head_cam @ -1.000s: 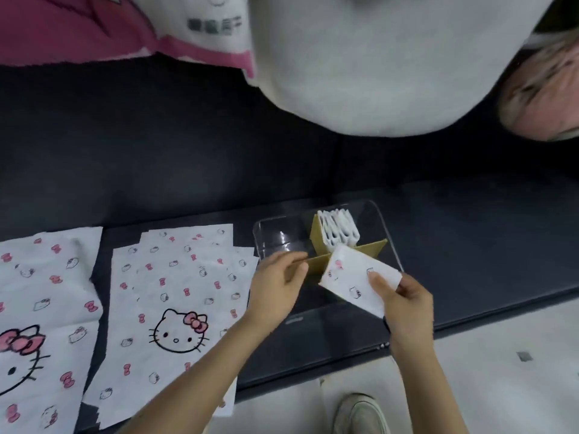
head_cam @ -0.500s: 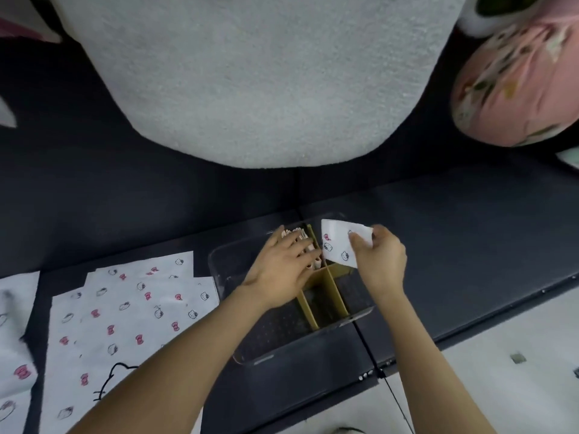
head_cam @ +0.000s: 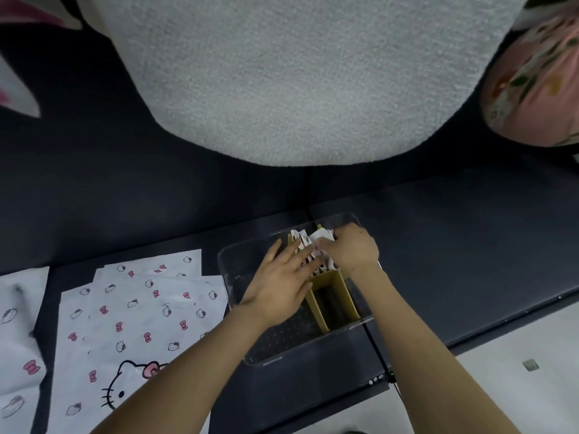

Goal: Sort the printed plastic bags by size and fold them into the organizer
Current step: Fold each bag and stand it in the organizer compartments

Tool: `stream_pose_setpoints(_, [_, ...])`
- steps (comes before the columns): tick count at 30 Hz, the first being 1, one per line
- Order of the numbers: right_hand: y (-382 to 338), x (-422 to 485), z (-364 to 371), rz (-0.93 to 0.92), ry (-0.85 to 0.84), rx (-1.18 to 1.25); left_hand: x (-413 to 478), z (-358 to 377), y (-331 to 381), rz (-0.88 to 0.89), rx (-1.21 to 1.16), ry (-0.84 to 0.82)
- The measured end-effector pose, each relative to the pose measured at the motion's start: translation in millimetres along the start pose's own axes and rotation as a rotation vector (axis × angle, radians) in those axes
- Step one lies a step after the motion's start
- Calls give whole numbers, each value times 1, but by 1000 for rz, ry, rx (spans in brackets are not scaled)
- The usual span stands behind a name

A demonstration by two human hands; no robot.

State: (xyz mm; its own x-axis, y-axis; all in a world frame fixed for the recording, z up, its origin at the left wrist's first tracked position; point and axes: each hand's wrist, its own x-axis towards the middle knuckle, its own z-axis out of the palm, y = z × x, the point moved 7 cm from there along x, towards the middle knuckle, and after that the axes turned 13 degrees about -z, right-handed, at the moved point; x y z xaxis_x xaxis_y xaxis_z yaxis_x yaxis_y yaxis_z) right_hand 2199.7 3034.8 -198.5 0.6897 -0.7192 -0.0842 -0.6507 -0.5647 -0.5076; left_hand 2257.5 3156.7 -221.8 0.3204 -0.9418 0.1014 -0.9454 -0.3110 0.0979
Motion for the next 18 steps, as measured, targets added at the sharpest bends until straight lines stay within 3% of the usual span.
stream_pose_setpoints(3, [4,-16,-2,10,56,47,-1,3,1,6,41,-16])
stream_pose_setpoints(8, [-6,-42,-6,-71,283,-103,-1,1,0,-5,-17,11])
stream_pose_setpoints(15, [-18,-2,-13,-147,97,-319,0,6,-4,13,66,1])
stream_pose_setpoints(18, [-16,11,13,-118,-33,-246,-1,4,-3,27,61,42])
